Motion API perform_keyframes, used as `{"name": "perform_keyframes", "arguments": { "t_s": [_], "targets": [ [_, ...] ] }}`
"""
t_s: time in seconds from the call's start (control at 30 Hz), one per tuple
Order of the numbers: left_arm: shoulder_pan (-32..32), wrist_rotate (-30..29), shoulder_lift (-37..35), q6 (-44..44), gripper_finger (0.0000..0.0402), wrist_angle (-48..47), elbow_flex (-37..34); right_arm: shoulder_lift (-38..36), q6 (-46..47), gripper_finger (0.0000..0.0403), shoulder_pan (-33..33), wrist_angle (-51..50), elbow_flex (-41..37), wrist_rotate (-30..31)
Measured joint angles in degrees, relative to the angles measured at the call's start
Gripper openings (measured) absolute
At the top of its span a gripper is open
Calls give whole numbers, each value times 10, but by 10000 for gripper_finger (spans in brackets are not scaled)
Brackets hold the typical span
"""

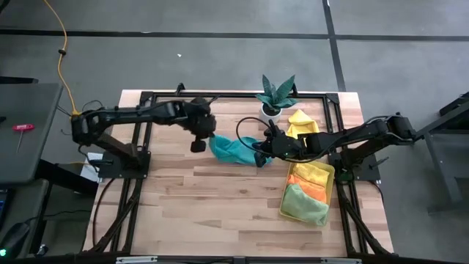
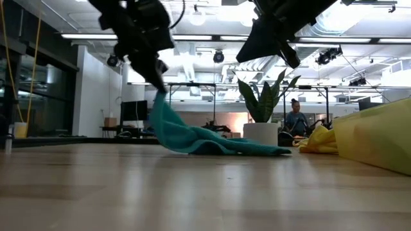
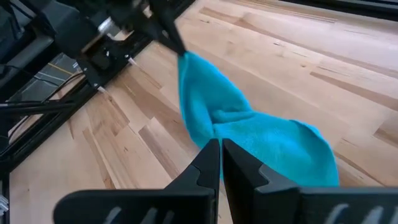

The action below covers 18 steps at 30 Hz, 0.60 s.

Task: Fold microfiber towels
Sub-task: Fold the blue microfiber cloth

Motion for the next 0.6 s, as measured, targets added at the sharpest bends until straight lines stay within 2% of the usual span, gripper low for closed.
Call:
{"name": "perform_keyframes", "arguments": {
  "t_s": [0.13, 0.23, 0.33, 0.47, 0.6],
  "targets": [
    [-19, -1, -39, -71, 0, 38, -73, 0, 12, 9, 0, 6, 0, -16],
    [-35, -1, -68, -137, 0, 54, -103, 0, 10, 9, 0, 6, 0, -30],
    [-61, 0, -100, -217, 0, 51, -105, 0, 10, 9, 0, 6, 0, -38],
    [-114, 1, -146, -322, 0, 78, -104, 0, 11, 10, 0, 1, 0, -92],
    [-172, -53, -168, -394, 0, 124, -104, 0, 14, 24, 0, -29, 0, -129]
  ]
}}
